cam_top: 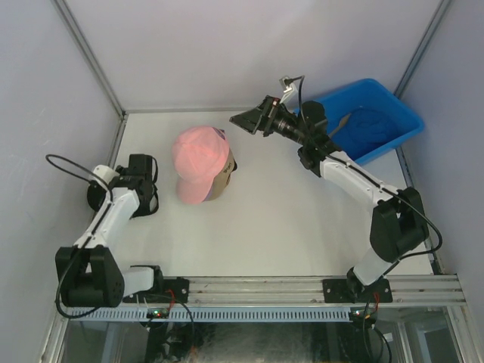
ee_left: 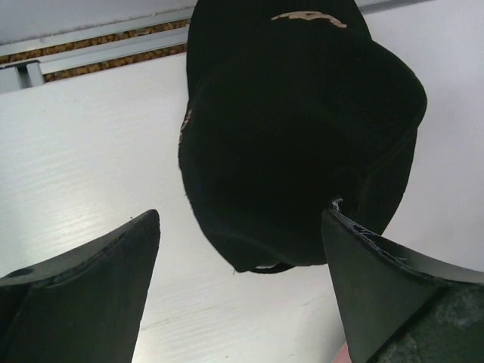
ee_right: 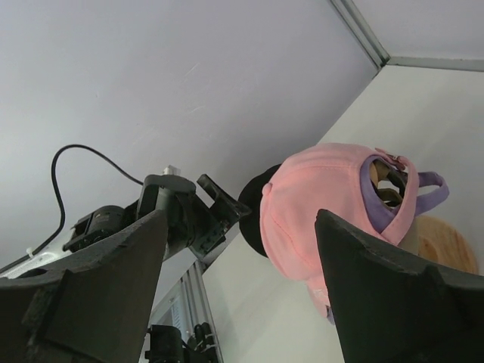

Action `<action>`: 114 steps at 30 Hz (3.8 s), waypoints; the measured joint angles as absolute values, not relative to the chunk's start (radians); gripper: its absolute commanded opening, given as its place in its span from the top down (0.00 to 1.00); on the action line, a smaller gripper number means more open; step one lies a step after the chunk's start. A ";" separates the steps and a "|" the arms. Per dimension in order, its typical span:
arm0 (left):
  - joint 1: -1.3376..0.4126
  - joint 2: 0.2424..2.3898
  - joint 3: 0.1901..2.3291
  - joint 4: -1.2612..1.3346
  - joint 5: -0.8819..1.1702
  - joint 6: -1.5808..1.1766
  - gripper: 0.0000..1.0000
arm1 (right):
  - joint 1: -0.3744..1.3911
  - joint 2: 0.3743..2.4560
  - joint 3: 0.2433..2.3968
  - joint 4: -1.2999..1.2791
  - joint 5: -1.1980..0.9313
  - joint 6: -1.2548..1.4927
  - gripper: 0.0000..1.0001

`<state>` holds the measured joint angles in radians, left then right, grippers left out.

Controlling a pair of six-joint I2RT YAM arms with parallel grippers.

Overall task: Stack the hats
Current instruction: Pick up the hat from the center of the board, then stack the hat on the hat.

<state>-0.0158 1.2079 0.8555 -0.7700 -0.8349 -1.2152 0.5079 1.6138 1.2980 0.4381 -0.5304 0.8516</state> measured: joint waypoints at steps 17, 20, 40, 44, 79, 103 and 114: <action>0.076 1.401 0.901 -0.653 -0.696 -1.062 1.00 | 0.508 1.708 1.368 0.446 -0.536 0.850 0.37; 0.088 1.388 0.901 -0.651 -0.678 -1.039 1.00 | 0.509 1.708 1.385 0.446 -0.537 0.848 0.39; 0.118 0.775 0.880 -0.573 -0.590 -0.862 1.00 | 0.550 1.619 1.396 0.327 -0.525 0.773 0.46; 0.118 0.694 0.879 -0.535 -0.518 -0.843 1.00 | 0.564 1.576 1.396 0.304 -0.523 0.757 0.46; 0.004 0.947 1.282 0.062 0.445 -1.313 1.00 | 0.650 1.460 1.224 0.391 -0.565 0.765 0.41; -0.330 1.031 1.355 0.327 0.587 -1.524 1.00 | 0.602 1.294 1.198 0.437 -0.440 0.530 0.38; -0.405 1.089 1.355 0.448 0.582 -1.586 1.00 | 0.617 1.331 1.198 0.650 -0.590 0.584 0.79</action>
<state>-0.4053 1.0885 1.3552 0.4484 0.5823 -1.5856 0.6167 1.3308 1.1976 0.6498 -0.5900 0.5842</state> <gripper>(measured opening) 0.020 0.354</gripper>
